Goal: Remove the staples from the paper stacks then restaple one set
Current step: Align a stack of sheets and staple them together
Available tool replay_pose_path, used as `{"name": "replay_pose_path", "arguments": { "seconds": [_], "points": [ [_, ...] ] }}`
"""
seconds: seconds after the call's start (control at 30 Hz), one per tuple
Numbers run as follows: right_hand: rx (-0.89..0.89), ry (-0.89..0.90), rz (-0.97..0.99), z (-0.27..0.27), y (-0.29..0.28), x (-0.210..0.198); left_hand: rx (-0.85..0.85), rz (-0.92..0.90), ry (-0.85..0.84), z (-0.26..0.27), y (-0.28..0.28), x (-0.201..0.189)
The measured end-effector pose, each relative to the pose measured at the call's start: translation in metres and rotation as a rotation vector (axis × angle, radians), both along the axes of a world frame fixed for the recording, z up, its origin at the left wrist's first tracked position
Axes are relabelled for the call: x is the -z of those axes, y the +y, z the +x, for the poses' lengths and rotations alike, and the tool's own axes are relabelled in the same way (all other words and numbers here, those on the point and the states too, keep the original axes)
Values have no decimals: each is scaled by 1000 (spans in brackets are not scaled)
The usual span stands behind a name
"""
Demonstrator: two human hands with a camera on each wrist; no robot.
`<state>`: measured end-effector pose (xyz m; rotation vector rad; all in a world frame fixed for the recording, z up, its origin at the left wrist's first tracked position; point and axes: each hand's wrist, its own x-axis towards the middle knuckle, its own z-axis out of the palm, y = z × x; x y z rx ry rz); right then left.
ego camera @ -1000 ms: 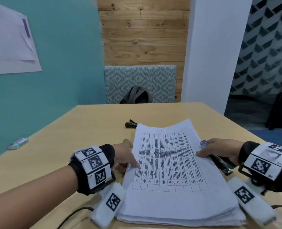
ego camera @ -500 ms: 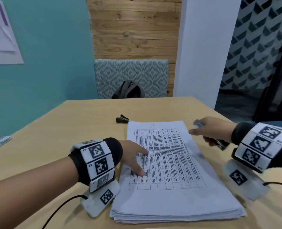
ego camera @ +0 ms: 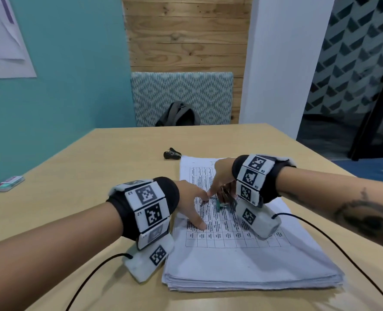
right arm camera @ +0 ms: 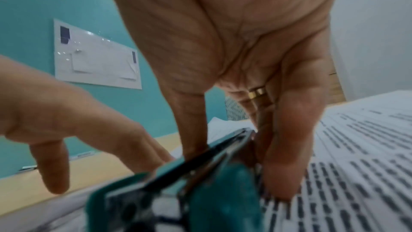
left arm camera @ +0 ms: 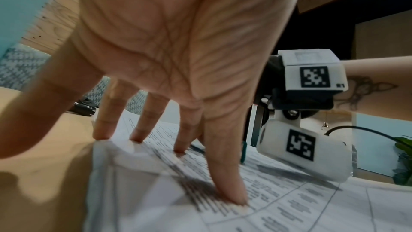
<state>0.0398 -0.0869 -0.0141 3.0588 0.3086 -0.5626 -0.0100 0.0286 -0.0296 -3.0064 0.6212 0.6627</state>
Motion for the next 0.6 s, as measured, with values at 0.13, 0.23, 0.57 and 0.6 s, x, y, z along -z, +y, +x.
{"name": "replay_pose_path", "arguments": {
  "seconds": [0.13, 0.23, 0.57, 0.6],
  "points": [
    [-26, -14, 44, -2, -7, -8, -13, 1, 1, 1, 1, 1],
    [-8, -106, 123, -17, -21, -25, -14, 9, 8, 2, 0, -1],
    [-196, -202, 181, -184, -97, -6, 103, 19, -84, -78, 44, -9],
    [-198, -160, 187, -196, -106, 8, 101, 17, -79, -96, 55, -7]
  ]
}}
